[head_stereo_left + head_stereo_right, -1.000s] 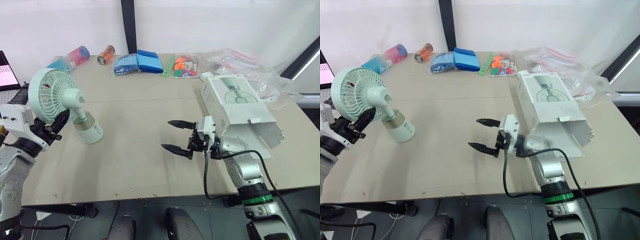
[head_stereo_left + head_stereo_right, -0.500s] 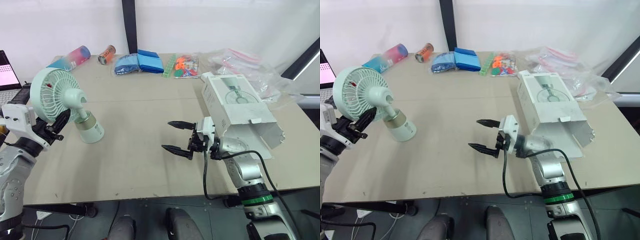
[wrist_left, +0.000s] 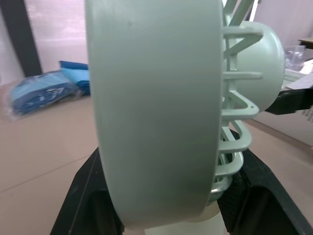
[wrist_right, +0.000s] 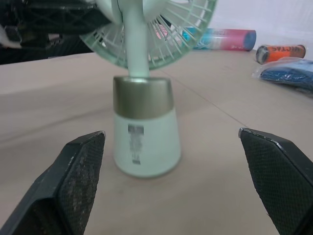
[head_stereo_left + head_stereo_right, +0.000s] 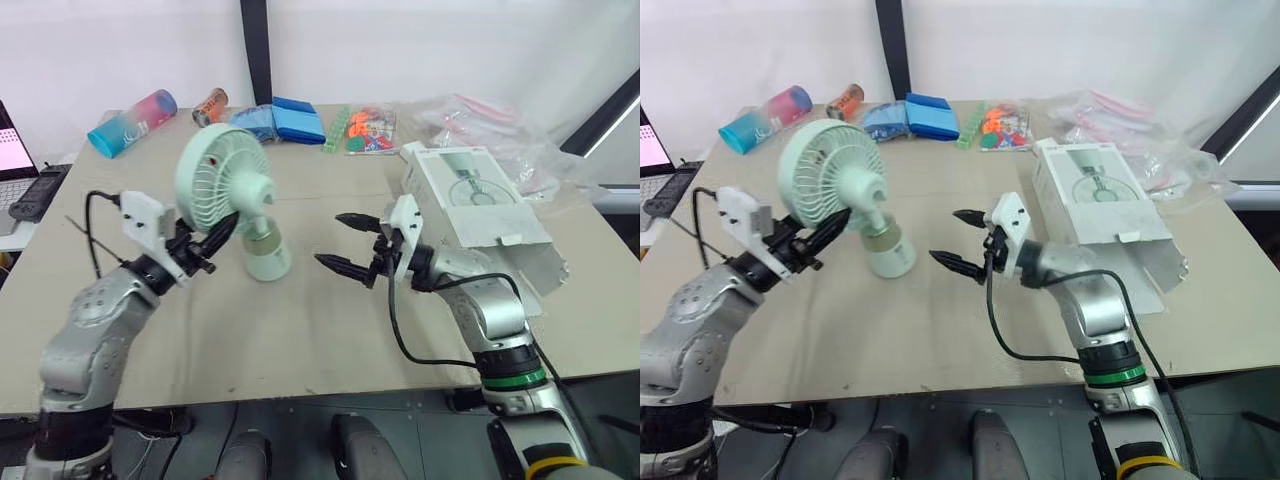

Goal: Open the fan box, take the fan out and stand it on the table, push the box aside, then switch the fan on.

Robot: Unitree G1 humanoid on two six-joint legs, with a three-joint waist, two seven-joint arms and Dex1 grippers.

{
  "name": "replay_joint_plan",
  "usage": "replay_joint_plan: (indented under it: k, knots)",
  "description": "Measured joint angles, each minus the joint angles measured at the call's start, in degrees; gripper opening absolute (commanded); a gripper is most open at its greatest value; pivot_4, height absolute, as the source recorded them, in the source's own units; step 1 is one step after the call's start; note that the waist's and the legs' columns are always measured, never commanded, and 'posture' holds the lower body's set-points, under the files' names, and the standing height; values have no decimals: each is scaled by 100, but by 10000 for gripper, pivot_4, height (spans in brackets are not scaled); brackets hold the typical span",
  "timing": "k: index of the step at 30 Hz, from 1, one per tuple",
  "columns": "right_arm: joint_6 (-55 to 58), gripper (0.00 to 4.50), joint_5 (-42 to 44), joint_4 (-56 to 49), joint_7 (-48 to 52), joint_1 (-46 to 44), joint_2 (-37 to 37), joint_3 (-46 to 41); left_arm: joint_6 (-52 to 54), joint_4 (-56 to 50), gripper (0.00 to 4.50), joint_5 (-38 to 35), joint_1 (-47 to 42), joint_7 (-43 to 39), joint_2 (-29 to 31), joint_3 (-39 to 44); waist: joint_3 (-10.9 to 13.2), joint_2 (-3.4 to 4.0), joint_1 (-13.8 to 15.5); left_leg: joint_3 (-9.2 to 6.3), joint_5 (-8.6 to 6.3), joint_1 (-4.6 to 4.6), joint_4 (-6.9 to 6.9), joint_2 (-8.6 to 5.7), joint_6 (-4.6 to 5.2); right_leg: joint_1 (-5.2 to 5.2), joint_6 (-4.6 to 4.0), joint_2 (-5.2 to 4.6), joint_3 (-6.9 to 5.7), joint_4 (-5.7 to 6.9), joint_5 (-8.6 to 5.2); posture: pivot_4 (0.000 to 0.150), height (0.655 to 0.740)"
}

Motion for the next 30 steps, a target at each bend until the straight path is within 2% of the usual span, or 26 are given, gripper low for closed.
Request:
replay_joint_plan:
  k: [5,13,16,17,30]
  knots:
    - [966,45000,-64,-483,-735,-165,106,34,-80,6,18121,170,-137,-102,-280,-446,0,0,-1,0,2,-13,2,0,-3,-9,-1,2,0,-1,5,1500,7400]
    - [1925,45000,-4,-997,-1476,-393,427,111,-133,180,18121,372,-437,-149,-654,-711,-1,-1,2,-1,3,-16,3,-1,-1,-8,1,1,-1,-3,8,1500,7400]
    - [2078,37729,15,-1078,-1608,-389,459,114,-135,200,18121,393,-443,-148,-721,-792,-1,-1,0,-1,3,-16,3,-1,-1,-9,1,2,-1,-3,8,1500,7400]
    - [2105,33229,12,-1090,-1639,-389,466,115,-136,200,18121,405,-445,-148,-732,-813,-1,-1,0,-1,3,-16,3,-1,0,-9,1,3,-1,-3,8,1500,7400]
    - [2312,33229,53,-1174,-1862,-344,501,151,-129,240,18121,606,-453,-115,-815,-834,-1,-1,-3,0,3,-16,3,-1,1,-9,2,3,-1,-2,9,1500,7400]
